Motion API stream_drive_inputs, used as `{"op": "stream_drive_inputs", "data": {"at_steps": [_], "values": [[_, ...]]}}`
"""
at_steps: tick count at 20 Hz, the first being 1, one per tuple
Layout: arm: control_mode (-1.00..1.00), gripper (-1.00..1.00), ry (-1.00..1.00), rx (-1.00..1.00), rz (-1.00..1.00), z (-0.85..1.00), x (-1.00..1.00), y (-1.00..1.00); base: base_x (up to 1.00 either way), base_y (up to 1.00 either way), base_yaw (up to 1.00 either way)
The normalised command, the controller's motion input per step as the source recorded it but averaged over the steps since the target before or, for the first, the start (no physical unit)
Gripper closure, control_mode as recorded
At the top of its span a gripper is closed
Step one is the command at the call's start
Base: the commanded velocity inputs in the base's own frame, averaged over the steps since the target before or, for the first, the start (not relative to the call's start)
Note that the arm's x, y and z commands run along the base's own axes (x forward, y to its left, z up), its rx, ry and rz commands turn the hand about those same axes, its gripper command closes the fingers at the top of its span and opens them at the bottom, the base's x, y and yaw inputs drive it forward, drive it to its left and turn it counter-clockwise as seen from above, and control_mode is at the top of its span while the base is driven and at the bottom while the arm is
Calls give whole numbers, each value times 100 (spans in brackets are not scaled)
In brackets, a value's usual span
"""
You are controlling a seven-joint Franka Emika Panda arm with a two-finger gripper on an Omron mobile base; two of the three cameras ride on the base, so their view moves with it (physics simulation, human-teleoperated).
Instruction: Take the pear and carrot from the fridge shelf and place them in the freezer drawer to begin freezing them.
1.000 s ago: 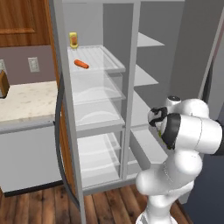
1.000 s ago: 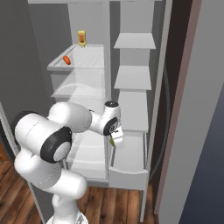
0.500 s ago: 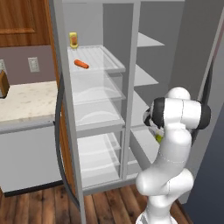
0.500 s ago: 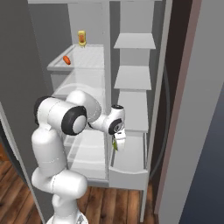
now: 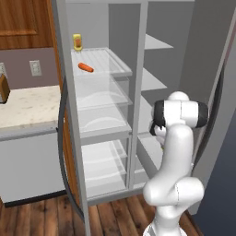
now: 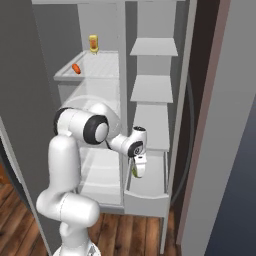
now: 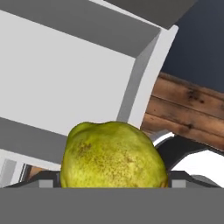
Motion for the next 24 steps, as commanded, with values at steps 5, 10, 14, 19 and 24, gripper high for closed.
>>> {"op": "stream_drive_inputs", "data": {"at_steps": [5,10,14,19,24], "values": [[-100,100,0,4,0,-53,6,-20,0,0,0],[-100,100,0,3,0,-56,13,-9,0,0,0],[-100,100,0,1,0,-54,23,0,0,0,0],[-100,100,0,2,0,-47,20,-1,0,0,0],[-100,100,0,4,0,-38,8,-1,0,0,0]]}}
